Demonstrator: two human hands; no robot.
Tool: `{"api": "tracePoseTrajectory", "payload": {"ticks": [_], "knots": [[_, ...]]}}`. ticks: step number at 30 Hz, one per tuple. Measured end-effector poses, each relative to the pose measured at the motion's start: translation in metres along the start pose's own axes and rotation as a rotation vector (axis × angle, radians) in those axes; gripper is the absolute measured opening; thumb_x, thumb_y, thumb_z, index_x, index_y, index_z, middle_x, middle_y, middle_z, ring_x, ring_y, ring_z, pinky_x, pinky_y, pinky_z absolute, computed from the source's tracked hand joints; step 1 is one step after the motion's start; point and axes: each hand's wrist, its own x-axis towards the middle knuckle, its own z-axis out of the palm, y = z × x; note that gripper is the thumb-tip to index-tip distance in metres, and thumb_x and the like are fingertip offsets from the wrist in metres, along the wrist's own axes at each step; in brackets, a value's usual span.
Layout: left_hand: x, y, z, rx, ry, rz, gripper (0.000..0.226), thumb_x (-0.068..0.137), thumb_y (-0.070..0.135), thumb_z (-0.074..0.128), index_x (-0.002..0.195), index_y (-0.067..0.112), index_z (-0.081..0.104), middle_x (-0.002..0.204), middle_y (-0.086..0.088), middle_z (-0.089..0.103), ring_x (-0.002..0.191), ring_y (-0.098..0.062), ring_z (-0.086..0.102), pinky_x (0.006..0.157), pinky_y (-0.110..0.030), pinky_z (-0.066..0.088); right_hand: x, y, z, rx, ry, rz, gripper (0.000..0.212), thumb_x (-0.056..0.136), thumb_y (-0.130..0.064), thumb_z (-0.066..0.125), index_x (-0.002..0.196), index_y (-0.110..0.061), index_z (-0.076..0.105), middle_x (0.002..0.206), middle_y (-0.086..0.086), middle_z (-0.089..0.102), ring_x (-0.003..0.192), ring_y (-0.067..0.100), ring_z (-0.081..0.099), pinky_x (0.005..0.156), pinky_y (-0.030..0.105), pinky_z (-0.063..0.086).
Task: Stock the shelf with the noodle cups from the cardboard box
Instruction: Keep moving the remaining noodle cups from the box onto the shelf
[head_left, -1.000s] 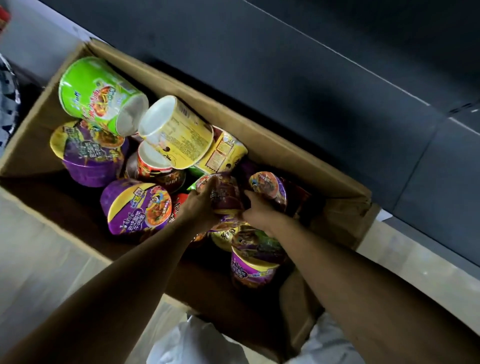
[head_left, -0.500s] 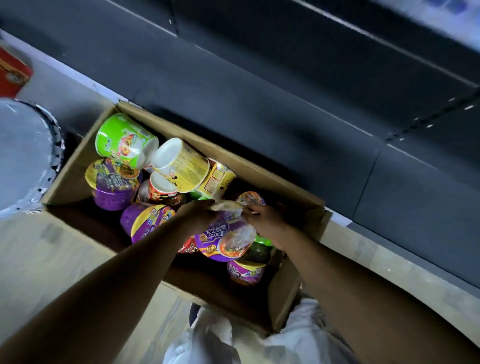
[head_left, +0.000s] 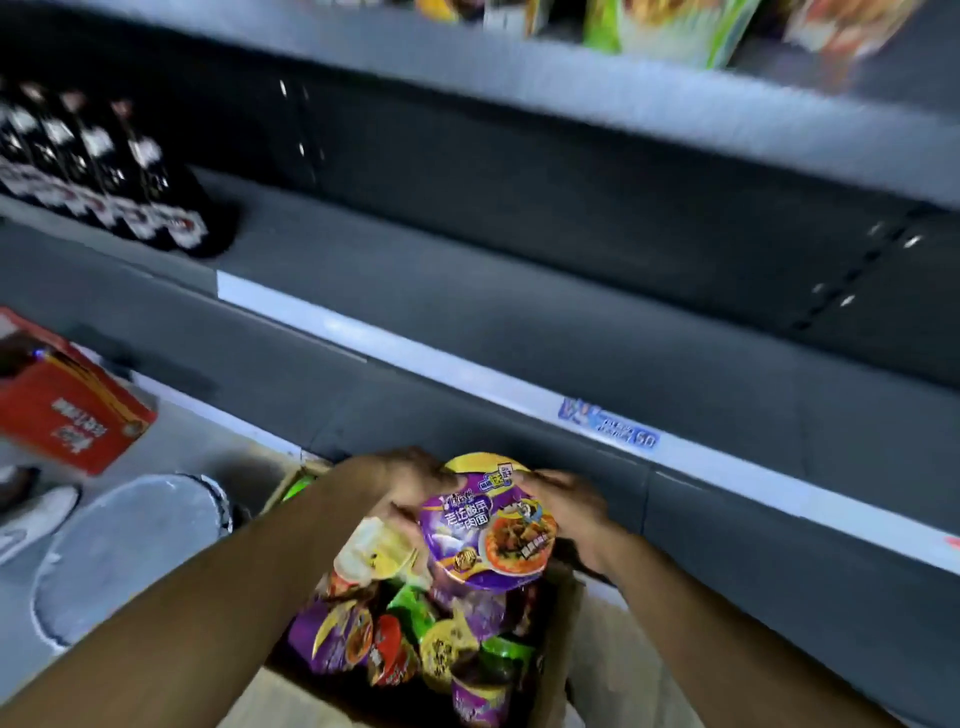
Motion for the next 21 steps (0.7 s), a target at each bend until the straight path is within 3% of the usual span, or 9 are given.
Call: {"api": "tracePoseTrajectory", "payload": {"ticks": [2,5,8,13,18,21], "knots": [[-0.036,0.03,-0.013,-0.036,-0.013,0.031,0.023,0.095,0.03,0.057,0.102,0.008,0.06,0.08,-0.003,0.066,0.06,-0.012,0.066,0.051,-0.027,0.058,-0.028,-0.037,-0.011,0.1,0.01,-0.048,0.011,0.085,-0.03,0.068,0.083,-0.02,0.07,0.082,0.0,0.074,0.075,0.013,0.068,0.064,0.024,0.051],[-0.086,0.069,-0.031,-0.034,-0.031,0.087,0.031,0.095,0.032,0.056,0.11,0.005,0.06,0.087,-0.007,0.071,0.061,-0.016,0.069,0.057,-0.028,0.06,-0.065,-0.09,-0.022,0.298,-0.006,-0.093,0.013,0.088,-0.022,0.063,0.092,-0.01,0.067,0.094,0.015,0.072,0.083,0.03,0.068,0.081,0.04,0.053],[-0.128,0.101,-0.047,0.019,-0.029,0.165,0.038,0.095,0.035,0.054,0.118,0.005,0.06,0.091,-0.007,0.071,0.062,-0.017,0.07,0.055,-0.024,0.058,-0.096,-0.138,-0.032,0.4,-0.053,-0.127,0.014,0.091,-0.018,0.055,0.098,-0.01,0.064,0.092,0.018,0.07,0.08,0.033,0.067,0.086,0.045,0.051],[-0.193,0.147,-0.067,0.066,0.052,0.26,0.035,0.094,0.039,0.055,0.109,0.009,0.063,0.084,-0.01,0.073,0.06,-0.018,0.07,0.056,-0.021,0.058,-0.141,-0.207,-0.052,0.425,-0.093,-0.27,0.025,0.095,-0.011,0.043,0.106,-0.009,0.065,0.085,0.014,0.072,0.072,0.026,0.067,0.075,0.034,0.053],[-0.244,0.188,-0.079,0.051,0.15,0.368,0.038,0.09,0.043,0.059,0.108,0.011,0.065,0.071,-0.005,0.072,0.052,-0.012,0.066,0.046,-0.014,0.05,-0.179,-0.269,-0.075,0.47,-0.064,-0.33,0.029,0.096,-0.01,0.04,0.11,-0.009,0.065,0.099,0.019,0.069,0.085,0.032,0.065,0.084,0.039,0.05],[-0.263,0.206,-0.081,-0.029,0.181,0.445,0.034,0.09,0.044,0.059,0.096,0.011,0.065,0.061,-0.001,0.067,0.046,-0.006,0.059,0.041,-0.011,0.043,-0.195,-0.297,-0.089,0.516,-0.012,-0.352,0.03,0.095,-0.01,0.042,0.11,-0.009,0.068,0.11,0.022,0.067,0.101,0.037,0.063,0.087,0.043,0.05]]}}
